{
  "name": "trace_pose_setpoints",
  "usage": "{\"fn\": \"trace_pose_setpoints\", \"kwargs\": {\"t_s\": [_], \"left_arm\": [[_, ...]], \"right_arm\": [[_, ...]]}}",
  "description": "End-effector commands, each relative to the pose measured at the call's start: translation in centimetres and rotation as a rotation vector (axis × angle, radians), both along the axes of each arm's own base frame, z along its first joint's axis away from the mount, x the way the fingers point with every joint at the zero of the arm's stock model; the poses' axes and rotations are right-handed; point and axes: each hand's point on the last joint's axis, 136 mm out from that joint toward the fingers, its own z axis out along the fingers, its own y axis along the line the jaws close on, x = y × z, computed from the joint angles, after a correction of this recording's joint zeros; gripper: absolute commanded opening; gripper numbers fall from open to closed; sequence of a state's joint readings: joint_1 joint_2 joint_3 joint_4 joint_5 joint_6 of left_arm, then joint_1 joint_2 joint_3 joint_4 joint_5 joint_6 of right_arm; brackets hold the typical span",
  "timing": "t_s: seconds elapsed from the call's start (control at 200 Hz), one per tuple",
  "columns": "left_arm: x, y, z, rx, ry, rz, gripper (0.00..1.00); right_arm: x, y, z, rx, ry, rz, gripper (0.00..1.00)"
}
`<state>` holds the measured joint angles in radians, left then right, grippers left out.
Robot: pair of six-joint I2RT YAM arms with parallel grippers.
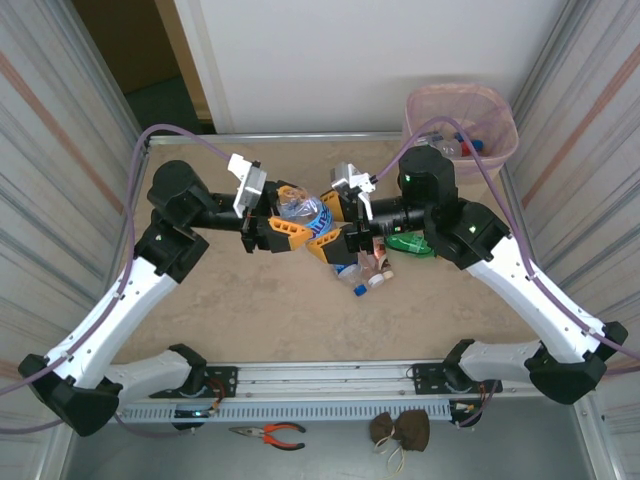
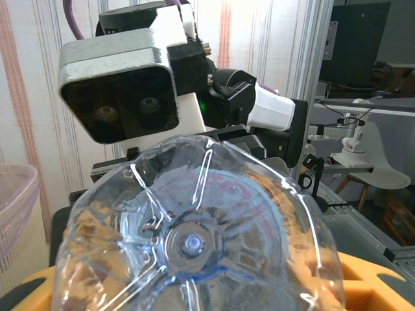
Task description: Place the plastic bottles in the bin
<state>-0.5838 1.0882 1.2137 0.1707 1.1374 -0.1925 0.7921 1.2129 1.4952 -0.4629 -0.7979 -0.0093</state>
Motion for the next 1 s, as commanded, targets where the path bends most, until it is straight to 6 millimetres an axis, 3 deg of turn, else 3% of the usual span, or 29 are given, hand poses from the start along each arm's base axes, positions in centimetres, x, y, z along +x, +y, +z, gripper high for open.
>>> {"fn": "trace_pose_setpoints", "kwargs": {"t_s": [0.0,0.15,0.331,0.541,0.792,0.997], "left_arm": [[-0.8,0.2,1.1,-0.018,-0.052,-0.016,0.47],[0.2,0.1,0.9,-0.016,-0.039,0.05,0.55],[1.4,0.3,0.8,-0.025,-0.035,0.147,0.68],[2.6,1.6,1.2,-0.063,-0.052,0.298,0.82],[3.8,4.4,1.3,-0.129,-0.065,0.49,0.87],[4.1,4.6,0.5,-0.129,-0.034,0.506,0.88]], "right_arm": [[-0.7,0.0,1.0,0.018,-0.022,0.031,0.63],[-1.0,-0.2,1.3,0.026,-0.029,0.032,0.52],[-1.1,-0.6,1.7,0.033,-0.043,0.019,0.49],[0.3,-1.6,1.8,0.025,-0.05,-0.065,0.47],[5.2,-5.2,2.5,0.034,-0.026,-0.296,0.48],[11.2,-10.8,3.6,0.05,-0.003,-0.611,0.52]]}}
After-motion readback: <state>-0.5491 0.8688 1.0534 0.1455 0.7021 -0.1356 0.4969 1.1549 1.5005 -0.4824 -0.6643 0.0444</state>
